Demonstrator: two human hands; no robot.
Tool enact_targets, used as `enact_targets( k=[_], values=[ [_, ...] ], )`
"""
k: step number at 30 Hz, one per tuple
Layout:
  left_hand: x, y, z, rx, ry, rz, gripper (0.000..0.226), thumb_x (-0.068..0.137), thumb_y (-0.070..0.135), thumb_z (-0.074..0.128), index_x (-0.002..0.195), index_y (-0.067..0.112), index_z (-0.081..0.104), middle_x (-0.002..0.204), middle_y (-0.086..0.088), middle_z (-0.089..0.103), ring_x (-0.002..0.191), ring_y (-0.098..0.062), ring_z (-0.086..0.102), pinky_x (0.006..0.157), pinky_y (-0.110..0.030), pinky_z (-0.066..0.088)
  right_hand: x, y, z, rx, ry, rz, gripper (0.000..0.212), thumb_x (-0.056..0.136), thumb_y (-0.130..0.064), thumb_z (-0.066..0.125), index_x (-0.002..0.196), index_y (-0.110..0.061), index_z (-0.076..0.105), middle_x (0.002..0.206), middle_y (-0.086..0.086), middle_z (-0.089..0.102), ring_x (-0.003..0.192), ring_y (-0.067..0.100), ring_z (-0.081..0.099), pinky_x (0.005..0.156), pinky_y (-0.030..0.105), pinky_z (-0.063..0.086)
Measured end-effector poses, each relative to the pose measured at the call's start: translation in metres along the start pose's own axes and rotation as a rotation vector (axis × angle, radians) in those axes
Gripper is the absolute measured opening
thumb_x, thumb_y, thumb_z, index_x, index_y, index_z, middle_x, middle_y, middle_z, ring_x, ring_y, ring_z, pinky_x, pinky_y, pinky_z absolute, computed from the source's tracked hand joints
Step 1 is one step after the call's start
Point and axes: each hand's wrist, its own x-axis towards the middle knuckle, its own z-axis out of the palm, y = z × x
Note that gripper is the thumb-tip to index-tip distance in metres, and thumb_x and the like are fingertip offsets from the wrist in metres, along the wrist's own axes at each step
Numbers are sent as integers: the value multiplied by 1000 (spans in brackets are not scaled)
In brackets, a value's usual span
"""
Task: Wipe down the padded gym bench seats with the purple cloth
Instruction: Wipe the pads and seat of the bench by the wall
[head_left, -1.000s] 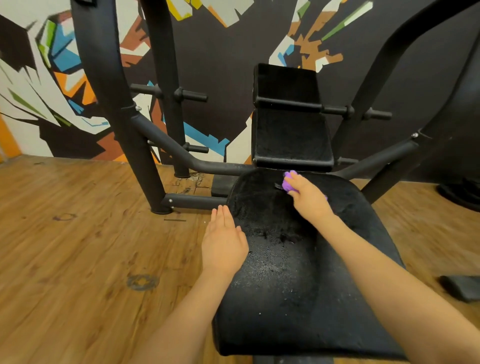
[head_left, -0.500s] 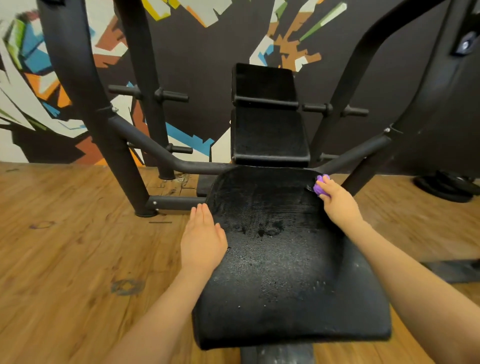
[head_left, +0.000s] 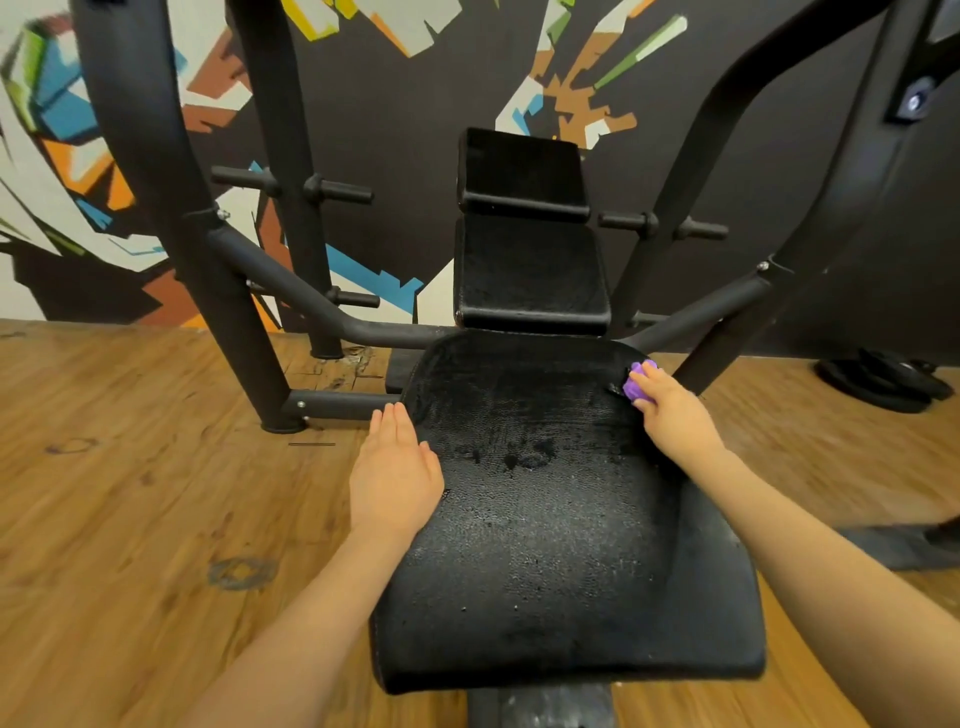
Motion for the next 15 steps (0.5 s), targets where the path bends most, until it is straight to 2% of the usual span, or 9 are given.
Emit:
enact_targets(
  k=[4,8,15],
  values=[
    [0,-1,1,3,3,0,59,102,28,29,152,3,11,160,-9,15,148,-20,10,119,-29,15,13,-4,4,-27,-35,15,43,99,-2,34,142,-2,34,152,8,27,142,18,19,110,16,5],
    [0,-1,3,10,-2,-6,58,102,28,29,152,4,9,160,-9,14,148,-19,10,119,-29,16,-4,9,13,47,42,32,42,95,0,43,136,-2,45,149,7,36,141,17,24,110,18,12],
    [-1,-2,2,-9,-7,-9,58,102,27,29,152,3,9,160,-10,14,148,-20,10,118,-31,19,-42,19,20,33,64,97,45,95,-6,45,140,-12,44,148,-2,37,138,9,28,113,24,21]
  ],
)
